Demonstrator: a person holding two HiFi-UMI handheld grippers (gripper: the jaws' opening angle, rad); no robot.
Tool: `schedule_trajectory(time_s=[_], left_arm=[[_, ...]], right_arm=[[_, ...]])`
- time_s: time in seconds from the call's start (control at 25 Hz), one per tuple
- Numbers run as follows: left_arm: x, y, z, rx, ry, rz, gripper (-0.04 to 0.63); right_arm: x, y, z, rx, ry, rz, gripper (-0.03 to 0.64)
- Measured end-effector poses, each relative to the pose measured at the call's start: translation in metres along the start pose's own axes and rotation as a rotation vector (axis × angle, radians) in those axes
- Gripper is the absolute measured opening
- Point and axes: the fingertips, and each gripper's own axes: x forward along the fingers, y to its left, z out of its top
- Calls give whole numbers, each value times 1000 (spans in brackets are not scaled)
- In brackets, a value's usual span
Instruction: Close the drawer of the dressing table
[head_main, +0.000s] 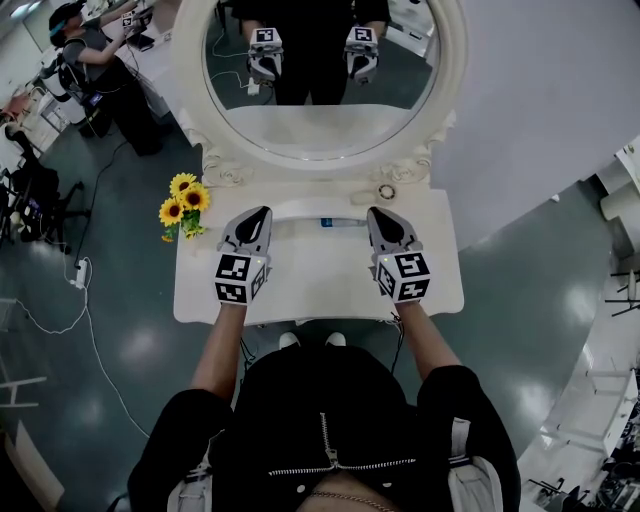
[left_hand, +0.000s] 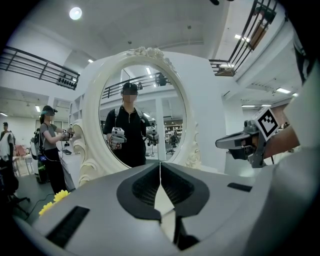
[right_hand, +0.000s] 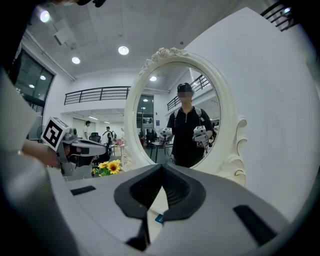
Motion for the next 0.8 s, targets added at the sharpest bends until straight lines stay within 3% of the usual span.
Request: schedule_trajectory(time_s=[0.8], left_arm=[[2, 0, 3, 4, -4, 4, 23]], right_arm=[[4, 3, -2, -1, 5, 9, 2]])
